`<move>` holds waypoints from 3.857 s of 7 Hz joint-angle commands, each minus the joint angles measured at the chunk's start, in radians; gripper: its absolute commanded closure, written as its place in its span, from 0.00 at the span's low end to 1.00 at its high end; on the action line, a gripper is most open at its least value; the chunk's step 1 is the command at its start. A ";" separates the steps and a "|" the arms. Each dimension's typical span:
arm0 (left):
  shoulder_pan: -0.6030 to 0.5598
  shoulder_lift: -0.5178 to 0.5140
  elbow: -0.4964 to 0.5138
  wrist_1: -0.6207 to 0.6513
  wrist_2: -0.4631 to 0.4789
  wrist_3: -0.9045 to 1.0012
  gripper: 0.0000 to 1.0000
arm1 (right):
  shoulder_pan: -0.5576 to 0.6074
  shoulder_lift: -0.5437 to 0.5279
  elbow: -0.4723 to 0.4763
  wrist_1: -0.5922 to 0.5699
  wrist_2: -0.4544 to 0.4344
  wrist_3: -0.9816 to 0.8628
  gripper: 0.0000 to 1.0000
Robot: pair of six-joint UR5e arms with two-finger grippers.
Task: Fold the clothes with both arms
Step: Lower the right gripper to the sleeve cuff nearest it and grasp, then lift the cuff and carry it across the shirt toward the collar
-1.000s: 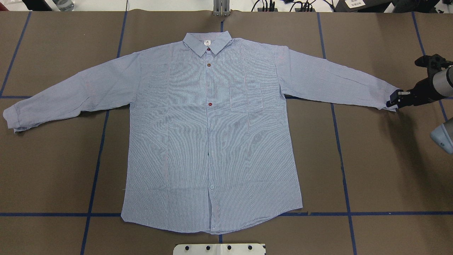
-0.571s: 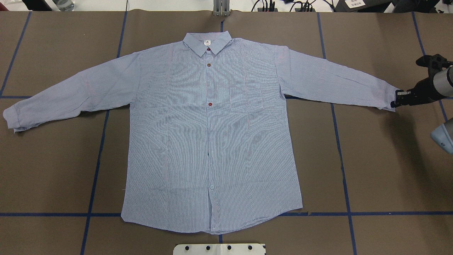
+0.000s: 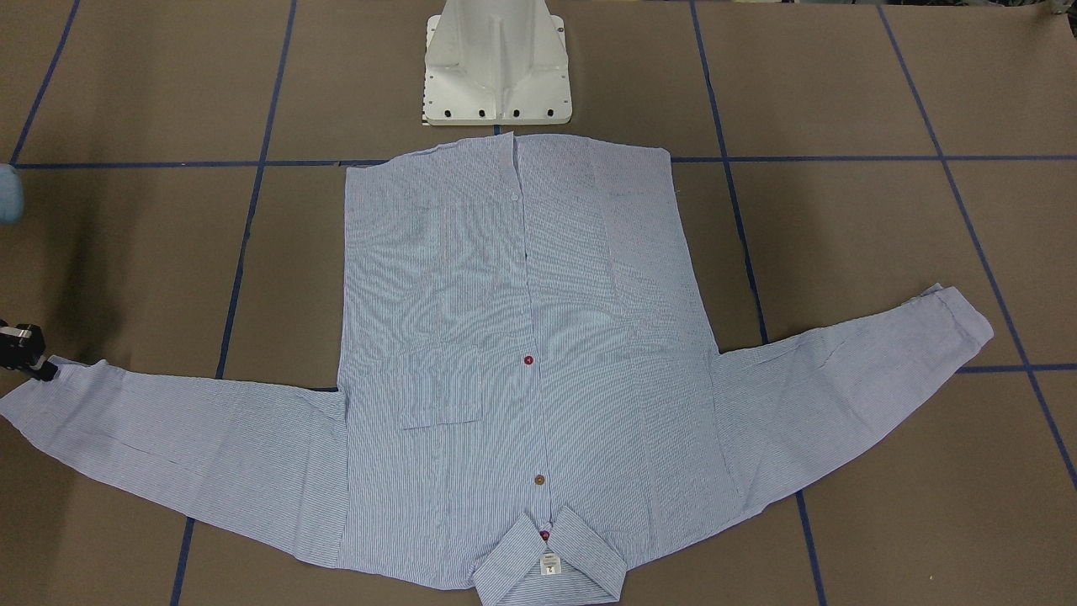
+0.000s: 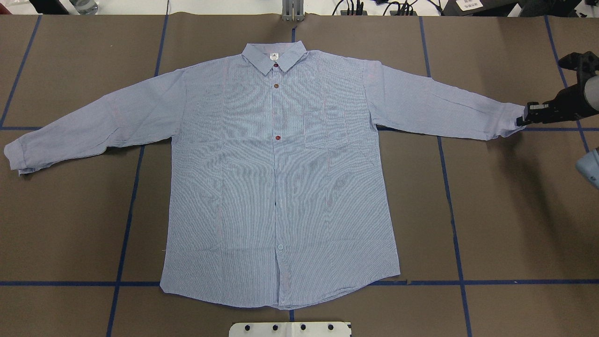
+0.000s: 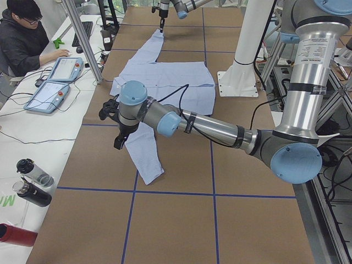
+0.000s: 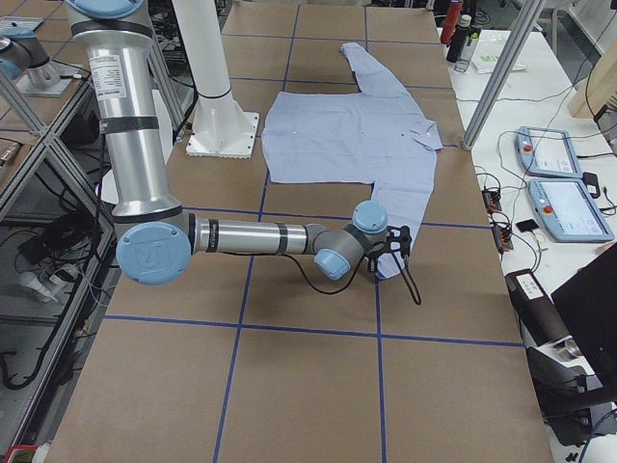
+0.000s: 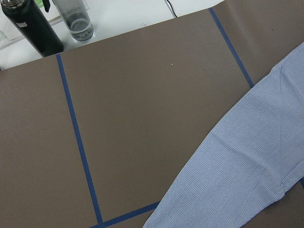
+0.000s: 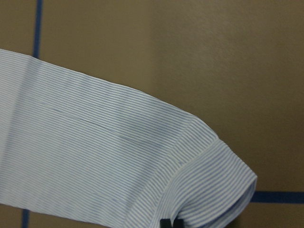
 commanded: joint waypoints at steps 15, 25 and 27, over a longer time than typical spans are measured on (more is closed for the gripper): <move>0.000 0.025 0.076 -0.011 -0.037 0.006 0.00 | -0.507 0.958 -0.309 -0.289 -0.515 0.001 1.00; 0.000 0.022 0.130 -0.084 -0.037 0.002 0.00 | -0.666 1.127 -0.617 -0.277 -0.804 -0.007 0.69; 0.000 0.022 0.127 -0.084 -0.037 0.002 0.00 | -0.679 1.136 -0.617 -0.277 -0.837 0.005 0.04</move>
